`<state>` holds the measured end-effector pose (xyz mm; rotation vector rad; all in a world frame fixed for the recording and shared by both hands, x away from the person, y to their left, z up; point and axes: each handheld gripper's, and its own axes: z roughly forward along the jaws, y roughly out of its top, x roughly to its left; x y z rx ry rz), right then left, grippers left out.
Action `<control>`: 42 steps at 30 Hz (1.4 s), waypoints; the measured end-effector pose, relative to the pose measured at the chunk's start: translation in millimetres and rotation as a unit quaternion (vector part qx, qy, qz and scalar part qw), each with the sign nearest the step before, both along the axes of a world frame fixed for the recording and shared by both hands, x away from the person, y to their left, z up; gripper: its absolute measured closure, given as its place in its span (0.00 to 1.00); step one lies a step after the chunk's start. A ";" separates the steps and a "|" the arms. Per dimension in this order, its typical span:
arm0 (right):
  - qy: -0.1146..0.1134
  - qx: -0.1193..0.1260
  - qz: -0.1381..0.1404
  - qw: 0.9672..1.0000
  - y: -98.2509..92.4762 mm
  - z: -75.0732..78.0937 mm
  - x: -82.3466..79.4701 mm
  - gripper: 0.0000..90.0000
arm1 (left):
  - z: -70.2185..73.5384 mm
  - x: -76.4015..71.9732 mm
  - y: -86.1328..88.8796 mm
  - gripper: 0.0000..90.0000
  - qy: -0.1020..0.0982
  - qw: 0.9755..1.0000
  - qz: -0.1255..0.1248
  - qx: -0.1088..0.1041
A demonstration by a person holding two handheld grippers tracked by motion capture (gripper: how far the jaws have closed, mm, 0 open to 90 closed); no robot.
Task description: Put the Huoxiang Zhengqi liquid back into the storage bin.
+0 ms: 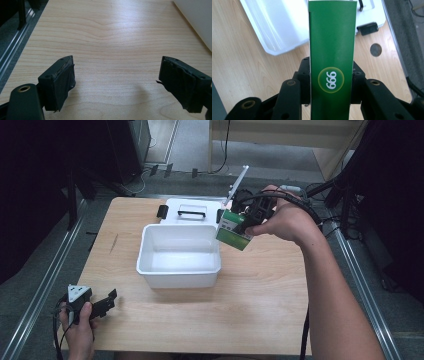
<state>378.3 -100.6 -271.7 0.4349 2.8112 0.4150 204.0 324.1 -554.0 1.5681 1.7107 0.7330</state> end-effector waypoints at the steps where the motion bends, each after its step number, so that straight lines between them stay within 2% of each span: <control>1: -0.002 0.002 0.005 1.000 2.4 1.9 -0.1 0.72 | 0.0 0.0 -0.1 0.16 0.000 1.000 0.000 0.000; 7: -0.007 0.011 0.022 1.000 18.3 8.9 -3.5 0.72 | 0.1 0.1 0.0 0.16 0.001 1.000 0.000 0.000; 15: -0.005 0.021 0.053 0.998 39.3 9.2 -7.1 0.72 | 0.1 0.1 0.1 0.16 0.001 1.000 0.000 0.000; 21: 0.000 0.019 0.083 0.996 53.6 3.3 -9.5 0.72 | 0.0 0.0 0.4 0.16 0.000 1.000 -0.001 -0.001; 26: 0.007 0.016 0.113 0.993 63.0 -4.3 -9.1 0.72 | 0.2 -0.3 0.8 0.16 -0.002 1.000 -0.002 -0.002; 35: 0.013 -0.008 0.137 0.990 71.2 -22.5 -5.0 0.72 | 1.4 -4.4 1.7 0.16 -0.036 0.999 0.000 -0.003; 41: 0.022 -0.011 0.142 0.990 71.5 -32.8 -2.5 0.72 | 2.3 -7.0 1.3 0.16 -0.051 0.999 -0.004 0.003; 42: 0.025 -0.015 0.149 0.988 72.9 -37.4 -2.2 0.72 | 2.5 -7.7 1.3 0.15 -0.056 0.998 -0.008 0.005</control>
